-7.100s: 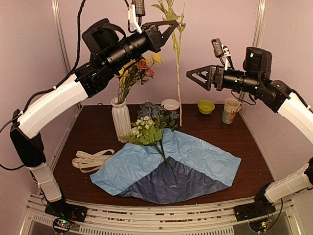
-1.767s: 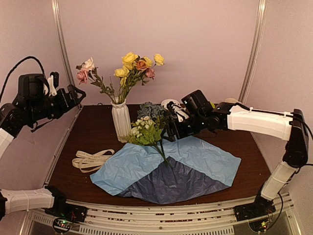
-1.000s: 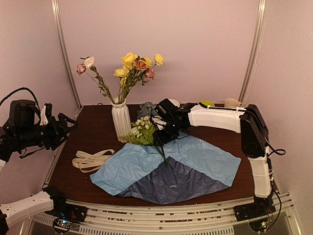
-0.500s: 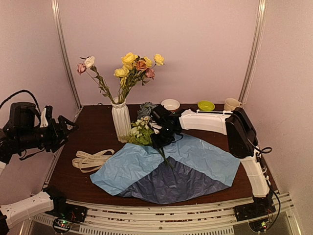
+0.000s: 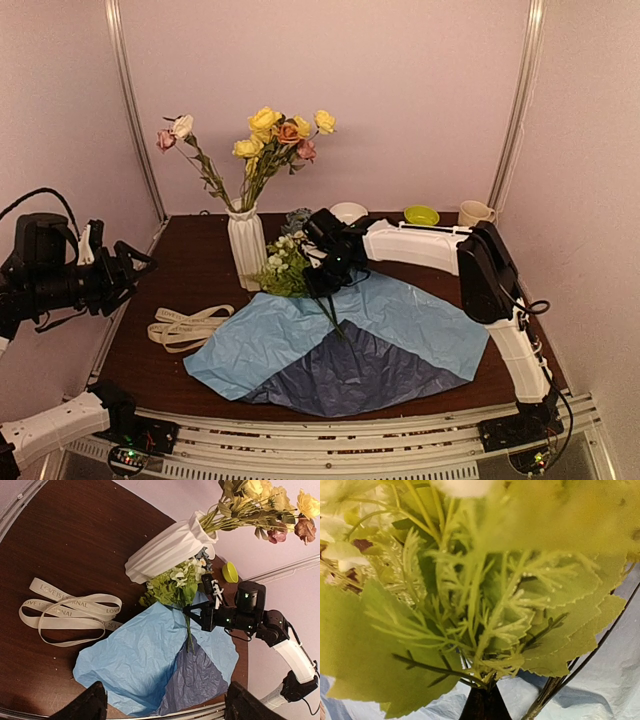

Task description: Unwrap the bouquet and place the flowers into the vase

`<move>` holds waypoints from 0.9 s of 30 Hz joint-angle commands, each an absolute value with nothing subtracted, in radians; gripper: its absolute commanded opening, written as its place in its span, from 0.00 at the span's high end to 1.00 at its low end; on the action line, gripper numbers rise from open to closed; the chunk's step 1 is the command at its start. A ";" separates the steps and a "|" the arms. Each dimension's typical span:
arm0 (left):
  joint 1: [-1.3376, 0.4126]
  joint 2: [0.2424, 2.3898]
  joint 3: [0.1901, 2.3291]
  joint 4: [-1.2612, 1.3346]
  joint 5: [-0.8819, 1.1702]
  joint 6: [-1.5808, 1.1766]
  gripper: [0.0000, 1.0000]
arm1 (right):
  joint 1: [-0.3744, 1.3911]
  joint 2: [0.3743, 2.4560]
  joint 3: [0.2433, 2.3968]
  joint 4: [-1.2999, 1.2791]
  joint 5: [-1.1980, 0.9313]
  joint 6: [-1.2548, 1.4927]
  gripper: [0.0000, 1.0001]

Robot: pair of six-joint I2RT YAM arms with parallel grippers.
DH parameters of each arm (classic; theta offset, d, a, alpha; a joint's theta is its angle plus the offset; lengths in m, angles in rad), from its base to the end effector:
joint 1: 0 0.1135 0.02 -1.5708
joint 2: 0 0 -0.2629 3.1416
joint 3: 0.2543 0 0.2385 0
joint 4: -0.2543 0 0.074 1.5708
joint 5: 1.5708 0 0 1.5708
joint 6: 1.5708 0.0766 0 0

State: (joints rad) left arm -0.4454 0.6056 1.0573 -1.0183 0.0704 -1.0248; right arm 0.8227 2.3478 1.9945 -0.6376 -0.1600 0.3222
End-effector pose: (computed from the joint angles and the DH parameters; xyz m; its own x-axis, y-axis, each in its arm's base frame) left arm 0.0990 -0.0532 0.3372 -0.6646 -0.6274 -0.4059 -0.1630 0.6518 -0.7407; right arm 0.3473 0.3921 0.1522 -0.7877 -0.3892 -0.4775 -0.5625 0.7705 0.2999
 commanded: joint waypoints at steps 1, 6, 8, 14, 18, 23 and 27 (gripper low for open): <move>-0.447 0.603 1.061 -1.019 0.091 -1.034 0.17 | 0.765 2.245 2.121 -0.586 -0.191 0.384 1.00; -0.447 0.633 1.078 -1.000 0.102 -1.009 0.17 | 0.651 2.145 2.221 -0.496 -0.247 0.475 1.00; -0.447 0.645 1.082 -0.970 0.110 -0.999 0.17 | 0.607 2.101 2.242 -0.452 -0.243 0.495 1.00; -0.448 0.722 1.082 -0.822 0.181 -0.961 0.17 | 0.485 1.995 2.294 -0.317 -0.232 0.518 1.00; -0.447 0.786 1.108 -0.702 0.248 -0.916 0.17 | 0.446 1.922 2.271 -0.207 -0.263 0.483 1.00; -0.460 0.875 1.196 -0.601 0.304 -0.833 0.17 | 0.433 1.812 2.134 -0.083 -0.317 0.472 1.00; -0.534 0.937 1.257 -0.489 0.326 -0.774 0.16 | 0.432 1.717 1.983 -0.005 -0.405 0.472 1.00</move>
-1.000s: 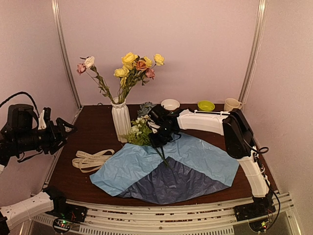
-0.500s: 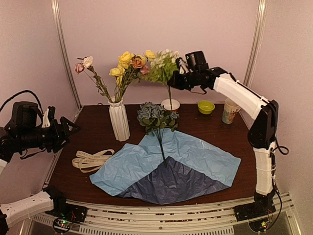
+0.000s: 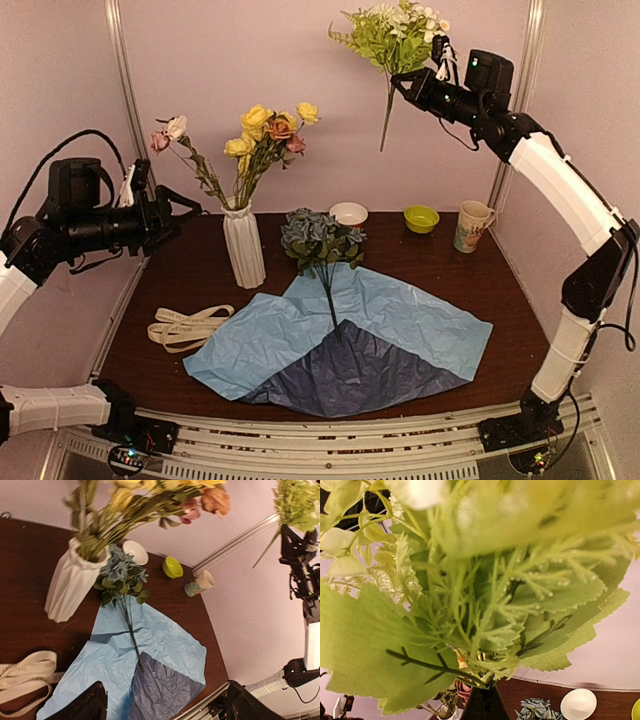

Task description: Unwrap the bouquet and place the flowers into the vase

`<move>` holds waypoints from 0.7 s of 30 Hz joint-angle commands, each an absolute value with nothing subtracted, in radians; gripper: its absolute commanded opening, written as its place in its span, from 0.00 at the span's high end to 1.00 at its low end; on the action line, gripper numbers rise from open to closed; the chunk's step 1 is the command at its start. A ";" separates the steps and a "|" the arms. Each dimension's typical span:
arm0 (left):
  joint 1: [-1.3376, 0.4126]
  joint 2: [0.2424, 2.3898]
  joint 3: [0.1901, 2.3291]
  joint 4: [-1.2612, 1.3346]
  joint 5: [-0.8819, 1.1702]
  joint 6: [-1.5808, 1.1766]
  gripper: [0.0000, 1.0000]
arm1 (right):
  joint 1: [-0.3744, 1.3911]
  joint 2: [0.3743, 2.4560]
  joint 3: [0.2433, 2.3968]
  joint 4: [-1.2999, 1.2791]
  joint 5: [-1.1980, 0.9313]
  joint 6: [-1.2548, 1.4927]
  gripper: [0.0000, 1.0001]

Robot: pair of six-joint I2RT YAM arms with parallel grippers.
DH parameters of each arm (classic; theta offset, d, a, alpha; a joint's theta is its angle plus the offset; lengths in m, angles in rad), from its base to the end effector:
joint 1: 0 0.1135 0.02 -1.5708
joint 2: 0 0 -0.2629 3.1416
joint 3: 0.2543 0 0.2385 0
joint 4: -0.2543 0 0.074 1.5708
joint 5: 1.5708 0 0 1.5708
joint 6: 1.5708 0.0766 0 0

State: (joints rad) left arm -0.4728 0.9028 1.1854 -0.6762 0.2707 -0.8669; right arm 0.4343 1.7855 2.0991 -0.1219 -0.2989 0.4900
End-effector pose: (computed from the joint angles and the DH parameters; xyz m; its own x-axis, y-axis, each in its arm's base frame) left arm 0.1675 -0.1087 0.3852 -0.7231 -0.4552 -0.5195 0.1660 0.6156 -0.7704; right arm 0.3730 0.1979 0.5267 -0.1602 0.4215 -0.8926 -0.6675 0.6199 0.4125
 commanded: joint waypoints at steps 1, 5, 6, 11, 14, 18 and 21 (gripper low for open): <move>-0.564 0.953 1.266 -0.459 0.319 -0.762 0.16 | 0.432 1.694 1.942 0.011 -0.432 0.473 1.00; -0.733 1.037 1.296 -0.305 0.260 -0.713 0.15 | 0.433 1.585 1.778 0.074 -0.521 0.474 1.00; -0.766 1.062 1.301 -0.264 0.260 -0.707 0.14 | 0.433 1.557 1.733 0.095 -0.539 0.475 1.00; -0.851 1.205 1.369 -0.099 0.295 -0.685 0.12 | 0.433 1.407 1.523 0.191 -0.645 0.501 1.00; -0.885 1.290 1.433 -0.012 0.313 -0.652 0.11 | 0.433 1.339 1.431 0.244 -0.703 0.529 1.00; -0.928 1.411 1.524 0.083 0.337 -0.631 0.09 | 0.435 1.282 1.348 0.328 -0.783 0.616 1.00; -0.953 1.503 1.604 0.116 0.345 -0.618 0.08 | 0.443 1.253 1.314 0.368 -0.836 0.658 1.00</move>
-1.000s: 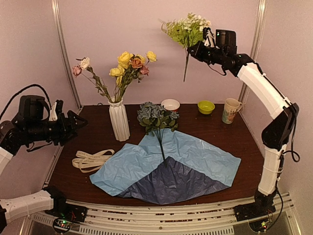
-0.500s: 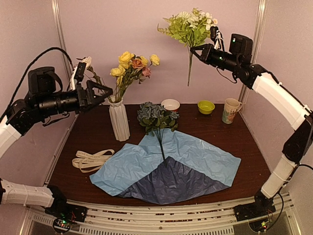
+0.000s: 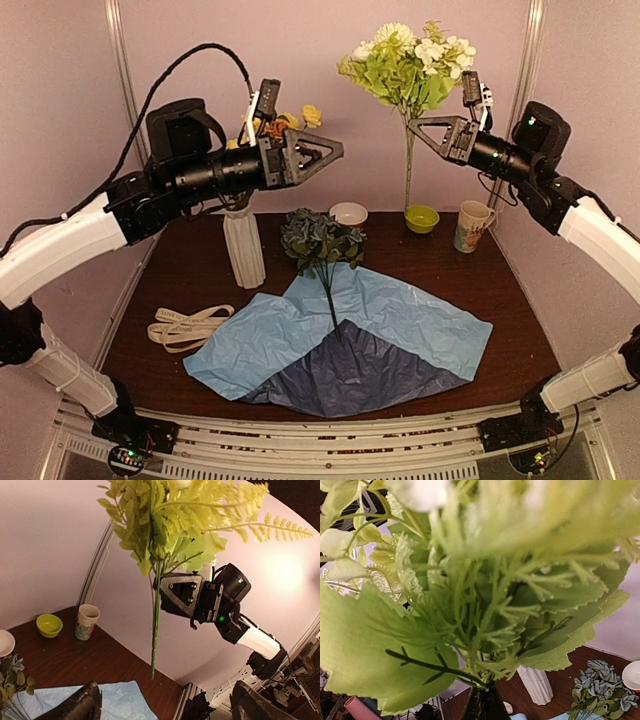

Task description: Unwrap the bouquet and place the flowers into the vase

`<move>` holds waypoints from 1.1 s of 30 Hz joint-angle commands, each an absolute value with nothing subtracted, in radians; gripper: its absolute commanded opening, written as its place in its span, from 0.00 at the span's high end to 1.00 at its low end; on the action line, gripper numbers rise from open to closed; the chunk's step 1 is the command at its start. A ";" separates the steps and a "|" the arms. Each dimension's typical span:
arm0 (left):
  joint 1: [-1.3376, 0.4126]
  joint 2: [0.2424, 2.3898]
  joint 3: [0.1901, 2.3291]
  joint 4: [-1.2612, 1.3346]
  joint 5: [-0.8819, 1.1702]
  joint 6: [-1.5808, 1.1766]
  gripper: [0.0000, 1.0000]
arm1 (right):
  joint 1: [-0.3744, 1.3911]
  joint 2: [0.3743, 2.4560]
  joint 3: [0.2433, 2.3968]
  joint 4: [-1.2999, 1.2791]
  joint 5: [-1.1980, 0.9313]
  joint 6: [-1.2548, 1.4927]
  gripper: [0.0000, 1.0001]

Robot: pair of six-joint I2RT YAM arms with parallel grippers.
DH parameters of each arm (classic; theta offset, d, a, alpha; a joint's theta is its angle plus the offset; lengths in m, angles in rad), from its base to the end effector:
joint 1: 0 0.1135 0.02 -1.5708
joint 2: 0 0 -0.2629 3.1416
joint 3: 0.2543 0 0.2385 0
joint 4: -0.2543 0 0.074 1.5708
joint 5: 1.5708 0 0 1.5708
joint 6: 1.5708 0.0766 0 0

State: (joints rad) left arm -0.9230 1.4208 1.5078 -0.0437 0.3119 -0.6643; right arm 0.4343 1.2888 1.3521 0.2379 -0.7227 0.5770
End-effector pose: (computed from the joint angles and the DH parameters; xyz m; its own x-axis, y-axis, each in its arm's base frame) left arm 0.1938 -0.2951 0.4596 -0.5614 -0.2305 -0.7948 0.7593 0.2384 -0.6055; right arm 0.2499 0.1717 0.4795 -0.2592 0.3308 -0.9074 -0.8915 0.2794 0.3565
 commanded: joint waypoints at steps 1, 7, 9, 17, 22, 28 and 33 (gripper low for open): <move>-0.959 1.528 1.630 0.126 0.347 -0.616 0.08 | 0.448 1.245 1.304 0.374 -0.852 0.664 1.00; -0.977 1.642 1.764 0.153 0.363 -0.610 0.08 | 0.481 1.211 1.262 0.382 -0.937 0.676 1.00; -0.979 1.672 1.801 0.151 0.358 -0.604 0.07 | 0.501 1.210 1.260 0.373 -0.967 0.676 1.00; -0.989 1.764 1.967 0.044 0.272 -0.534 0.13 | 0.580 1.225 1.255 0.339 -1.048 0.665 1.00; -0.990 1.768 1.986 0.045 0.231 -0.513 0.33 | 0.604 1.240 1.261 0.293 -1.087 0.642 1.00; -0.989 1.766 1.984 0.037 0.246 -0.491 0.92 | 0.606 1.248 1.271 0.273 -1.076 0.616 1.00; -0.989 1.754 1.974 0.034 0.222 -0.476 1.00 | 0.606 1.256 1.288 0.235 -1.063 0.583 1.00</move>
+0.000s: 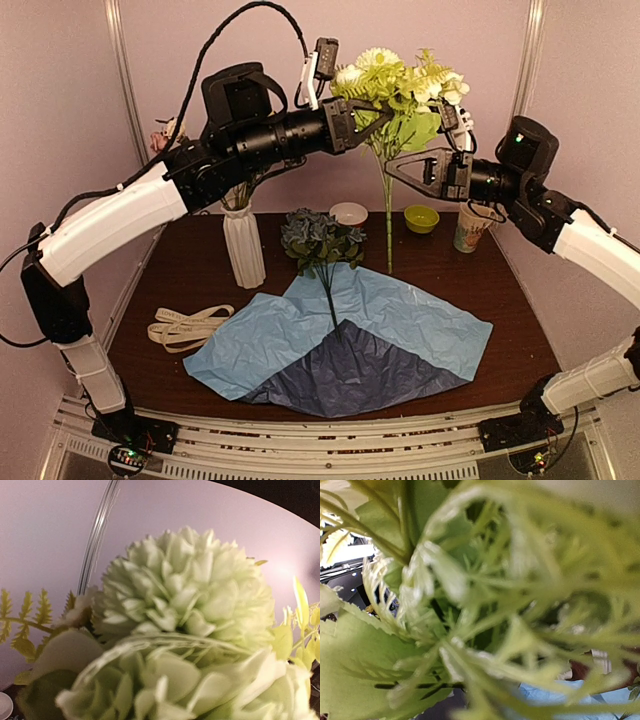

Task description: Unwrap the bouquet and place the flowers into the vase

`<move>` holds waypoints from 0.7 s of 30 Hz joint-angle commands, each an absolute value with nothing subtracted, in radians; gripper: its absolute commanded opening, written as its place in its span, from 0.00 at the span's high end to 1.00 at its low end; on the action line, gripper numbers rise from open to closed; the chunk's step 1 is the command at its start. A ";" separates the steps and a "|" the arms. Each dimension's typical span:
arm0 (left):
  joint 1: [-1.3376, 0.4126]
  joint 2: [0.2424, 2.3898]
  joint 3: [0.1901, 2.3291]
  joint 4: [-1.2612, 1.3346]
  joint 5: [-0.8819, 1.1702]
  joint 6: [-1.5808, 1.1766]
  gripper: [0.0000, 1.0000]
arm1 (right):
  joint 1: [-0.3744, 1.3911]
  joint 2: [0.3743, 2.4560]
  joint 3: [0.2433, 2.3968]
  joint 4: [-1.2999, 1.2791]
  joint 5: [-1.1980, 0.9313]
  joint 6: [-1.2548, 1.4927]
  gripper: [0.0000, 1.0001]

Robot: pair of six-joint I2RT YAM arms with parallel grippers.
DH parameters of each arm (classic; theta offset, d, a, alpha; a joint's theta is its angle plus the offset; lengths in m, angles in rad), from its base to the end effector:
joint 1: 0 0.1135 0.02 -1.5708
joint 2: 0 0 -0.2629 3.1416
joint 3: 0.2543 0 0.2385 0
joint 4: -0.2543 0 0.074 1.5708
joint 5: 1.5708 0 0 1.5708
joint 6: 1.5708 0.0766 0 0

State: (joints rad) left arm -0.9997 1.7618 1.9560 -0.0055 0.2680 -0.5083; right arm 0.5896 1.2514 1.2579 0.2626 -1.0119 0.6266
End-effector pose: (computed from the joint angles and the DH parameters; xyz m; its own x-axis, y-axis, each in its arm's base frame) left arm 0.2154 -0.3728 0.5028 -0.3747 -0.2851 -0.8822 0.8809 0.1874 -0.4347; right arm 0.1953 0.2088 0.4551 -0.3923 0.1117 -0.9131 -0.9187 -0.0978 0.3827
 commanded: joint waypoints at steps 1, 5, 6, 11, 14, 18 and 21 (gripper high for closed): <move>-0.990 1.751 1.972 0.033 0.216 -0.472 1.00 | 0.606 1.257 1.290 0.230 -1.060 0.577 1.00; -0.990 1.739 1.971 0.034 0.189 -0.445 1.00 | 0.606 1.255 1.304 0.164 -1.030 0.522 0.78; -0.989 1.736 1.973 0.037 0.175 -0.429 1.00 | 0.606 1.254 1.310 0.133 -1.018 0.495 0.69; -0.988 1.710 2.008 0.037 0.046 -0.274 1.00 | 0.604 1.249 1.332 -0.052 -0.846 0.340 0.37; -0.983 1.693 2.036 0.036 -0.047 -0.152 1.00 | 0.602 1.252 1.343 -0.133 -0.738 0.280 0.28; -0.948 1.685 2.088 0.037 -0.114 -0.018 1.00 | 0.600 1.241 1.335 -0.152 -0.683 0.261 0.17; -0.918 1.693 2.151 0.035 -0.163 0.066 1.00 | 0.600 1.227 1.321 -0.149 -0.649 0.258 0.14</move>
State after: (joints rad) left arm -0.9607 1.7367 2.0571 -0.0254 -0.0502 -0.1093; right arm 0.6033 1.2556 1.3167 -0.1162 -0.7383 0.3027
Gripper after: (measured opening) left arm 0.064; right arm 0.848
